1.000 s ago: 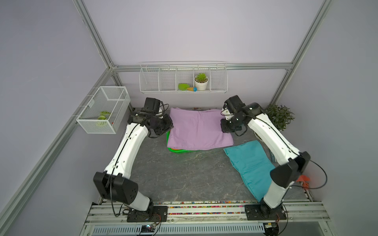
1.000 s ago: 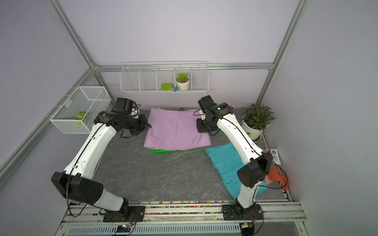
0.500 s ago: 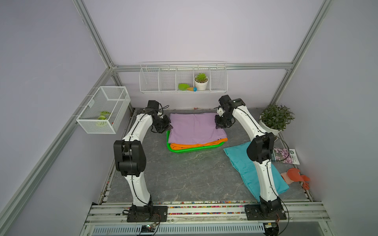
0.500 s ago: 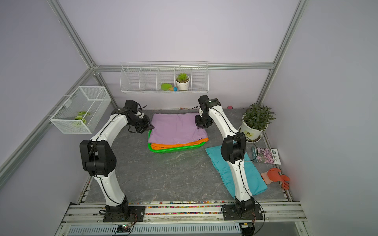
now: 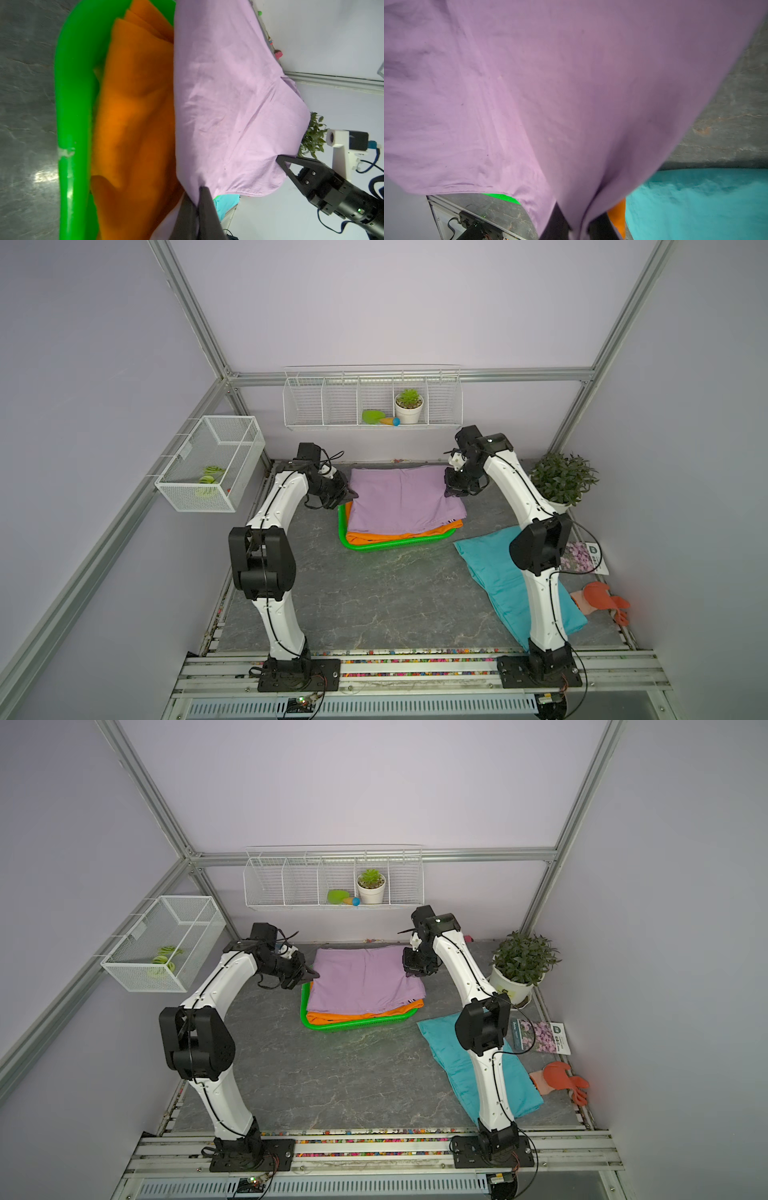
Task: Put the folded long pants in the basket
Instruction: Place the long pant in the basket.
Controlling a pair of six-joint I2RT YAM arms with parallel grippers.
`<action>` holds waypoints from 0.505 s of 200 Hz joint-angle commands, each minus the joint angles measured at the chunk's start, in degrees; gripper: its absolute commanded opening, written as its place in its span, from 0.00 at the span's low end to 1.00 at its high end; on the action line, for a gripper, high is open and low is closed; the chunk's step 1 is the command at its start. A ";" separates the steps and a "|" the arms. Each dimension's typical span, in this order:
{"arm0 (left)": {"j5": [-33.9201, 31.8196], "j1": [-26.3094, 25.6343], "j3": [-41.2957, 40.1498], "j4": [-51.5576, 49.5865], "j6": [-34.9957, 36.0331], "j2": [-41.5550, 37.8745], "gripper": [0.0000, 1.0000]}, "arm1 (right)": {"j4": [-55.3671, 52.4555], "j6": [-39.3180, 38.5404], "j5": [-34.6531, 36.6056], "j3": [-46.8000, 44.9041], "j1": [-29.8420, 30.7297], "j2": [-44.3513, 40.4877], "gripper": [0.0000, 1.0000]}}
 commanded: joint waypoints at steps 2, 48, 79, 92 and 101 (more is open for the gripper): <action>0.63 0.41 0.18 -2.03 1.30 -2.35 0.00 | -0.64 -0.53 -0.06 0.73 -0.66 -1.96 0.00; -4.07 1.29 -3.60 -2.03 3.55 1.58 0.00 | -0.66 -0.14 0.10 0.59 -0.07 3.70 0.00; -9.12 1.72 -5.86 -2.18 4.51 2.18 0.00 | -0.65 -0.31 1.45 0.55 0.40 7.70 0.00; -10.19 2.03 -6.14 -2.86 5.29 2.57 0.00 | -0.81 -0.62 2.33 0.57 0.65 8.89 0.00; -10.69 2.45 -6.32 -3.25 5.58 2.63 0.00 | -0.89 -0.67 2.95 0.65 0.59 9.48 0.00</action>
